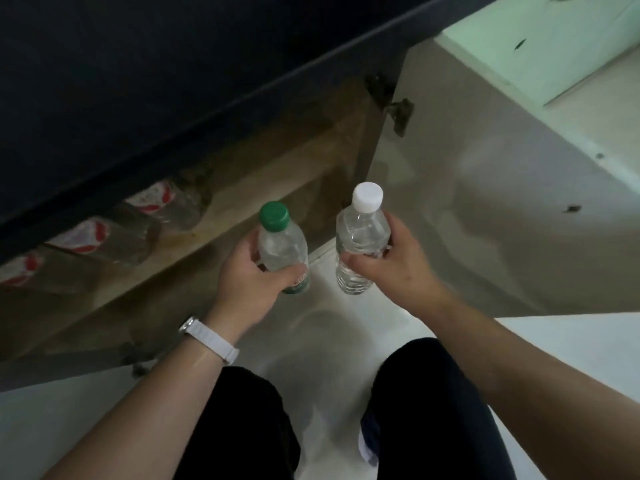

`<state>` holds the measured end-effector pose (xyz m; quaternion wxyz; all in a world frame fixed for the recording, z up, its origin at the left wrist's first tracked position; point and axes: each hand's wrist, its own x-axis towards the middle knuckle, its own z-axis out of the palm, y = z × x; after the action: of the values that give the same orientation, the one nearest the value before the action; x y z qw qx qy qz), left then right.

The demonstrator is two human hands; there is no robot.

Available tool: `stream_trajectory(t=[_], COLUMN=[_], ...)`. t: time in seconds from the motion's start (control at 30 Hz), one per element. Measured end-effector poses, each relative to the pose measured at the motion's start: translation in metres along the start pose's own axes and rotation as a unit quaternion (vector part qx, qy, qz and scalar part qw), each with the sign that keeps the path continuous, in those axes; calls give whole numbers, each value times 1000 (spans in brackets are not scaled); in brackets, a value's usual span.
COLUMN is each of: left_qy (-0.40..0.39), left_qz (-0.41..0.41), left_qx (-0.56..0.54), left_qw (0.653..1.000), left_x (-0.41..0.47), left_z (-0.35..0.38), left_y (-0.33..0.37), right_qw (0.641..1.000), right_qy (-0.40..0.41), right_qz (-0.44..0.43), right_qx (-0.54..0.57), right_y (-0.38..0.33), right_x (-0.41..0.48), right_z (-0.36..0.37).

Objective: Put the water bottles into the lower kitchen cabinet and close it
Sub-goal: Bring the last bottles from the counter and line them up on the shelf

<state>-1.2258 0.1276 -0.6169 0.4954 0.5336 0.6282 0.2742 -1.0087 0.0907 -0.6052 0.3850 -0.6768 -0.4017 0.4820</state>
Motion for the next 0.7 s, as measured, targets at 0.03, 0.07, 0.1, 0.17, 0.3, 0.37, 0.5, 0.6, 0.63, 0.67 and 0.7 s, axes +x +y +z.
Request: stream_trajectory(t=[0.03, 0.07, 0.1, 0.17, 0.3, 0.37, 0.5, 0.6, 0.63, 0.67, 0.7], left_qy=[3, 8, 14, 19, 11, 15, 14, 15, 16, 16, 16], left_qz=[9, 14, 17, 27, 71, 92, 121, 139, 148, 158, 170], left_qx=[-4, -9, -16, -35, -49, -54, -58, -79, -91, -100, -108], left_qw=[1000, 1000, 1000, 999, 996, 994, 991, 987, 985, 982, 979], left_x=[9, 18, 26, 42, 73, 86, 105, 115, 116, 117, 118], left_z=[6, 12, 18, 27, 42, 47, 48, 42, 39, 37, 34], left_y=[-11, -21, -30, -45, -72, -79, -78, -67, -61, -54, -47], right_qw=[1000, 1000, 1000, 999, 995, 992, 987, 983, 982, 980, 979], right_qy=[1, 2, 2, 2, 5, 9, 4, 0, -1, -1, 2], right_qz=[-10, -19, -28, -52, -101, -121, -154, -176, -183, -190, -197], right_qx=[3, 6, 10, 16, 28, 32, 45, 53, 52, 53, 57], right_y=[14, 28, 41, 65, 100, 110, 117, 104, 97, 90, 82], right_x=[11, 21, 32, 53, 93, 109, 131, 137, 138, 138, 139], right_z=[3, 7, 10, 16, 25, 29, 34, 33, 32, 31, 31])
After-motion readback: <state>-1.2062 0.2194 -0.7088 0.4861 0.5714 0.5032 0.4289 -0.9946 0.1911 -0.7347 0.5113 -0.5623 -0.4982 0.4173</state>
